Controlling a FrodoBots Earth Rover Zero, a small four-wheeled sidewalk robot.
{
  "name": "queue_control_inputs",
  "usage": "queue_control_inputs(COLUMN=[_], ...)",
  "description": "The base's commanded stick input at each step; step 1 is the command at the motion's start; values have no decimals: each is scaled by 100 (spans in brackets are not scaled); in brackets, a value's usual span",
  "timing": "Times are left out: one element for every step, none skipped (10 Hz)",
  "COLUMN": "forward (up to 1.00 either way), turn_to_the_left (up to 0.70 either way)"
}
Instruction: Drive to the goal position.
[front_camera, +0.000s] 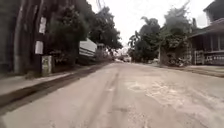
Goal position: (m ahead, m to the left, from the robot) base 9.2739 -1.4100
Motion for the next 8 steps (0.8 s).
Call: queue_control_inputs(forward=[85,85,85,85,85,85,85,85], turn_to_the_left=[15,11,5,1,3,0,0,2])
